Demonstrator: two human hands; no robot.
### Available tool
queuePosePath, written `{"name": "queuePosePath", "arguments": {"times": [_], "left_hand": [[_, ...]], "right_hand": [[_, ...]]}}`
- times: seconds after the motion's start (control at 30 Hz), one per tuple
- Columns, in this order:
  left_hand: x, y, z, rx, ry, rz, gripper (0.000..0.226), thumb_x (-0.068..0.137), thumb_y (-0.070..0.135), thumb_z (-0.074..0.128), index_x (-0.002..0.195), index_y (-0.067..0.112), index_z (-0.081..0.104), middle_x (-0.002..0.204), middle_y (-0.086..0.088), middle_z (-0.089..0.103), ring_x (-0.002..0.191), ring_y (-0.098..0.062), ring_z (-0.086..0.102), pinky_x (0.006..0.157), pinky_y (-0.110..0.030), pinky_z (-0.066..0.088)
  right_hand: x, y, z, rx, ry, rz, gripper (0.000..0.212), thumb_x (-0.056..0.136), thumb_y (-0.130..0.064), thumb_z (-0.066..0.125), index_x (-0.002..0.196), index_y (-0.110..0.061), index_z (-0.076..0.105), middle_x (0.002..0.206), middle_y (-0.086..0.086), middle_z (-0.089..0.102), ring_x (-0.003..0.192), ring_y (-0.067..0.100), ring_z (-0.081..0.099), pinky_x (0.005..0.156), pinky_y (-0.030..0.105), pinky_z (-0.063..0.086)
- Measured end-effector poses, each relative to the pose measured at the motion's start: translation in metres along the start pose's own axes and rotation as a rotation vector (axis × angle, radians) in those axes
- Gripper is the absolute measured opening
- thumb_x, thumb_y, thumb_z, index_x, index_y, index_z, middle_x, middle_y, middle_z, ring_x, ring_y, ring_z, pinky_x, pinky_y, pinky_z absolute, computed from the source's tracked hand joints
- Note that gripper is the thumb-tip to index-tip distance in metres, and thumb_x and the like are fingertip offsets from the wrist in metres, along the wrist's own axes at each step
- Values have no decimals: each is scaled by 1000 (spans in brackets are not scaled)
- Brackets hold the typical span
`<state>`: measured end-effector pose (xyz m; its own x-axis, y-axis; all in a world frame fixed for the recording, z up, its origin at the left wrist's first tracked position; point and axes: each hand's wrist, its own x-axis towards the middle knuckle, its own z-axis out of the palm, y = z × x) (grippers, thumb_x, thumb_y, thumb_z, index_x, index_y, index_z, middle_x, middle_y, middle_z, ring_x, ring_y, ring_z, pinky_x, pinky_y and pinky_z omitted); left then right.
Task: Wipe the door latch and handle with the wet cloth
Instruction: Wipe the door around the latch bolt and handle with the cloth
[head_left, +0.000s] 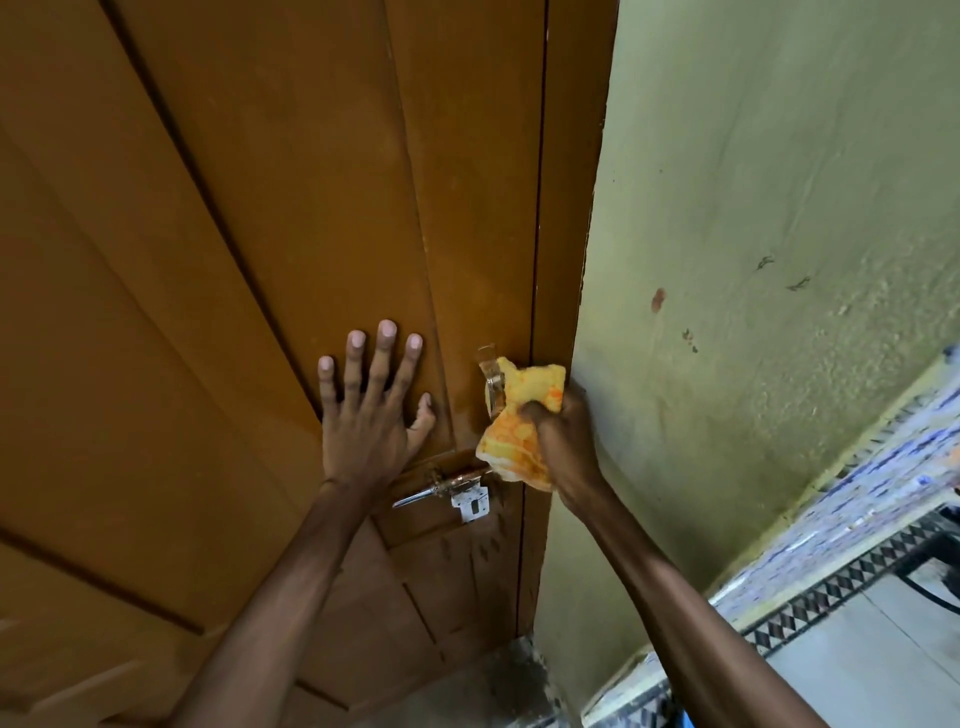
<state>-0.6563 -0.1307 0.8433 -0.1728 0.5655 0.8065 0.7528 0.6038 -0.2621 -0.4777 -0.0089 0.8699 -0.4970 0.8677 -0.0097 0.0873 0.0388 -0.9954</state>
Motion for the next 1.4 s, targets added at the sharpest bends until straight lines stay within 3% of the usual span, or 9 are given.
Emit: {"name": "queuePosePath", "arguments": {"times": [0.17,0.3,0.4,0.57,0.7,0.8,1.0,1.2,1.4], "left_hand": [[0,1,1,-1,15,-2,81,97,52,46,161,24,5,167,-2,-17,154,-26,-17,124,-51,-9],[0,1,0,11,12,-1,80,97,53,45,161,24,5,167,-3,-17,154,-27,-17,124,-51,-9],[0,0,1,-9,18,-2,81,96,52,47,161,24,7,167,-2,-16,154,-26,-17,124,-51,-9],[-1,1,1,-13,22,-9,80,96,52,48,160,25,8,167,-1,-17,154,-25,-17,125,-50,-9],[1,1,-1,-10,12,-12,80,96,51,48,160,25,9,167,-2,-17,154,-26,-17,124,-50,-9],[0,1,1,-13,12,-12,80,95,51,48,160,25,9,167,-1,-16,154,-26,-15,125,-50,-9],[-1,1,2,-15,22,-11,79,96,51,47,160,25,10,168,-1,-14,154,-26,-14,125,-51,-7],[1,1,1,-8,13,-12,82,95,51,48,161,25,7,168,-2,-14,155,-27,-14,125,-51,-7],[1,0,0,-24,14,0,84,95,52,48,161,26,2,167,-2,-16,154,-26,-15,125,-51,-8]], "right_hand": [[1,10,-2,-329,-98,-106,37,91,9,48,122,-3,64,111,11,69,98,21,66,72,13,48],[20,-23,-10,-49,-162,91,22,93,-4,50,105,-6,69,83,3,67,66,13,62,51,19,52],[19,-15,-3,45,-49,139,35,85,8,46,102,-12,70,93,5,70,77,15,65,70,33,57],[4,21,3,-426,-33,-221,33,84,11,55,113,1,67,108,13,70,101,26,66,85,23,49],[25,-23,-4,-158,-125,71,23,94,-6,51,107,-6,70,93,7,70,85,24,67,68,30,52],[22,-28,0,1,-55,179,22,91,-1,51,98,-6,71,86,8,70,78,24,66,69,36,57],[7,5,4,-460,-74,-173,25,88,4,57,108,-2,70,104,14,72,96,28,67,89,35,54],[27,-39,-3,-20,-86,239,19,94,-6,52,101,-2,70,82,9,68,70,22,64,58,27,49],[13,6,8,-553,-7,-184,18,91,-4,58,104,-5,72,98,14,73,93,30,68,76,27,51]]}}
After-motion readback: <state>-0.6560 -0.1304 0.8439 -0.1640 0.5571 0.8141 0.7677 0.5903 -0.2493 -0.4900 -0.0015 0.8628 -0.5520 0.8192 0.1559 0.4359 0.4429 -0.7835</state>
